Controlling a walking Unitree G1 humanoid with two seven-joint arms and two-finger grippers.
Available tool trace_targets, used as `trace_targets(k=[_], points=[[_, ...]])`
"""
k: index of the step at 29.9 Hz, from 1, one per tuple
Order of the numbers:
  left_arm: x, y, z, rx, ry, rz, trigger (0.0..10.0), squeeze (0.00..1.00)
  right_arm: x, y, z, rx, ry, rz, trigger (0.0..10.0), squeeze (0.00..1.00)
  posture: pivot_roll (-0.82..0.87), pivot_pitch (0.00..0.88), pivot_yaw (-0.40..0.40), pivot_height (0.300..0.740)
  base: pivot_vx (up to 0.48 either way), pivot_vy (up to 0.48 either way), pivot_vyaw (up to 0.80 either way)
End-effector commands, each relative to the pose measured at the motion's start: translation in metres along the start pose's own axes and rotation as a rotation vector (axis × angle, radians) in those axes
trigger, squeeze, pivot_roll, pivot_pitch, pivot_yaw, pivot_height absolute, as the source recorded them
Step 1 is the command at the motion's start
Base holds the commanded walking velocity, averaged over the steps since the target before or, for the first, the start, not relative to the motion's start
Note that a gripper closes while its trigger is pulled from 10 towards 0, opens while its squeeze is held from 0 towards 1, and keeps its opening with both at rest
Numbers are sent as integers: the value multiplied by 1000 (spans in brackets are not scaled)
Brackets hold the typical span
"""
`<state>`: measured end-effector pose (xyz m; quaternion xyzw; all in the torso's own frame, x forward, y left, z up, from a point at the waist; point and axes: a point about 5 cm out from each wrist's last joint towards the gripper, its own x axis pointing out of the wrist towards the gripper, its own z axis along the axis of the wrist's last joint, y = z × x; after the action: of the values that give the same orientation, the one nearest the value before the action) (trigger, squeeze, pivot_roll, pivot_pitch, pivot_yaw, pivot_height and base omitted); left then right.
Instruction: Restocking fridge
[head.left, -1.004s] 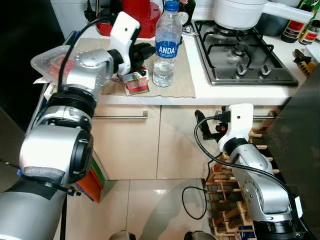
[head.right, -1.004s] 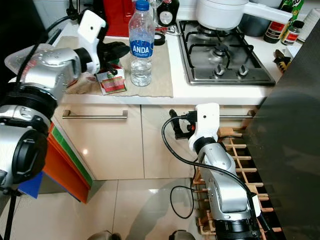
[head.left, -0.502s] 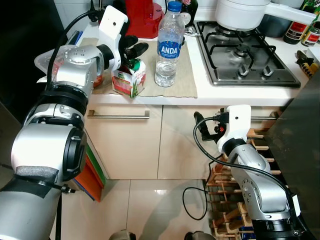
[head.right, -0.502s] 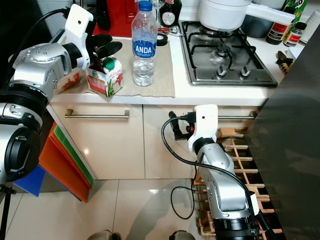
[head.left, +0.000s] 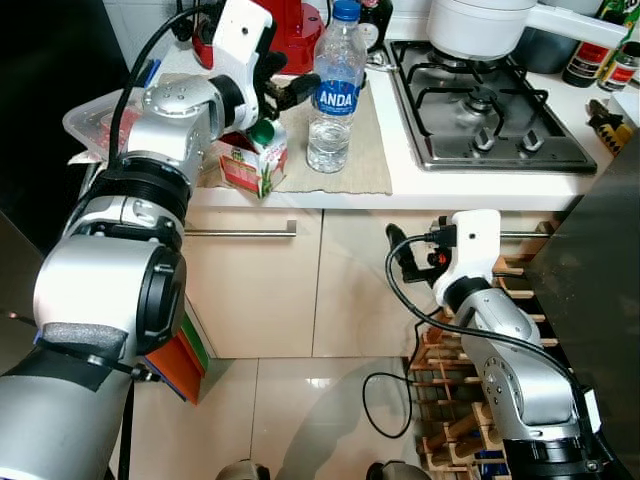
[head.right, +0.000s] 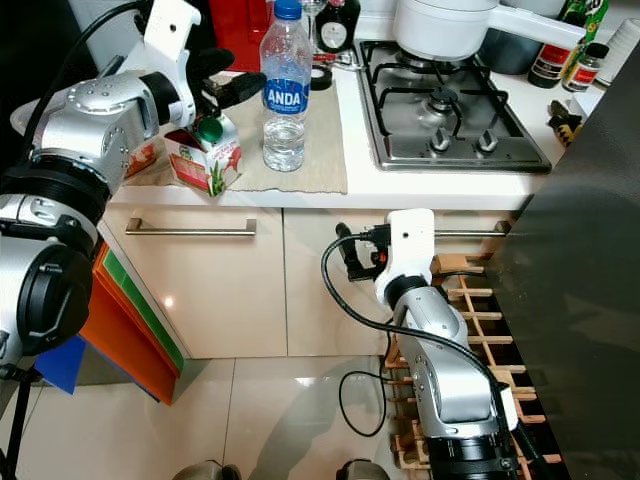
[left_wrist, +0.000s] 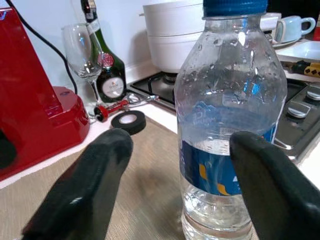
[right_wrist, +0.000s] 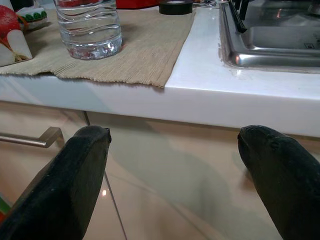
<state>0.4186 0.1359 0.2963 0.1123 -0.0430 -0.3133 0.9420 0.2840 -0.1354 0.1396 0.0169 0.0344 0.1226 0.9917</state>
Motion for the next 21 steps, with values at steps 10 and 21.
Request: trace_targets(k=[10, 21], points=[[-5, 9, 6, 11, -5, 29, 10000, 1000, -1, 1, 0, 0, -3, 11, 10000, 75, -116, 71, -9, 730, 0, 0, 0], [4, -1, 38, -71, -123, -63, 10000, 0, -4, 3, -2, 7, -4, 5, 10000, 71, -132, 84, 11, 730, 0, 0, 0]])
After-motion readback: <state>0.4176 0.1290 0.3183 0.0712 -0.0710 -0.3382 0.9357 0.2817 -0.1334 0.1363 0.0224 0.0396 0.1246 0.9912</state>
